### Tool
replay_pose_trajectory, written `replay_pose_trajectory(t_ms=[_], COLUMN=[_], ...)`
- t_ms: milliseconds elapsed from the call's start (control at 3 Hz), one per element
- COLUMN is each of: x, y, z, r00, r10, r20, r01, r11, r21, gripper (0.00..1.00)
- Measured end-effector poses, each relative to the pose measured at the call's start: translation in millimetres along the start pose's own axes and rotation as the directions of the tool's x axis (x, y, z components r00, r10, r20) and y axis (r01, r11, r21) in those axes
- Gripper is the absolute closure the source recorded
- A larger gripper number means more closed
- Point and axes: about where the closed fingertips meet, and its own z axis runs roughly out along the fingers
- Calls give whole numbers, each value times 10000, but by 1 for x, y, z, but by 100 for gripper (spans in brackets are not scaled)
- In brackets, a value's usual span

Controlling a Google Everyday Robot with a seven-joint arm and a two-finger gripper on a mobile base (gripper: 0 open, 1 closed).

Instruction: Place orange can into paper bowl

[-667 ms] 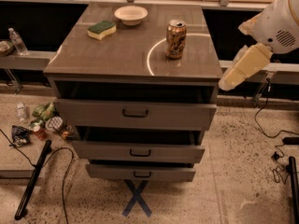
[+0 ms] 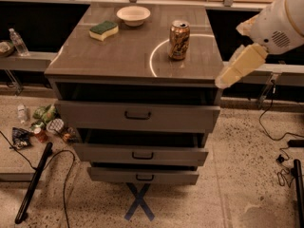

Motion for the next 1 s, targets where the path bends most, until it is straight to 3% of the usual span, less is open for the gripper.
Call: replay_pose_trajectory(t_ms=[333, 667, 1000], x=[-8, -18, -18], y=[-20, -43, -43], z=[37, 61, 61], r00=[9906, 9651, 9651], r10=[671, 1040, 1032], r20=[1196, 2403, 2408], r01=[-685, -1181, -1179], r11=[9976, 9920, 9919], r21=[75, 448, 473], gripper=[0, 0, 0])
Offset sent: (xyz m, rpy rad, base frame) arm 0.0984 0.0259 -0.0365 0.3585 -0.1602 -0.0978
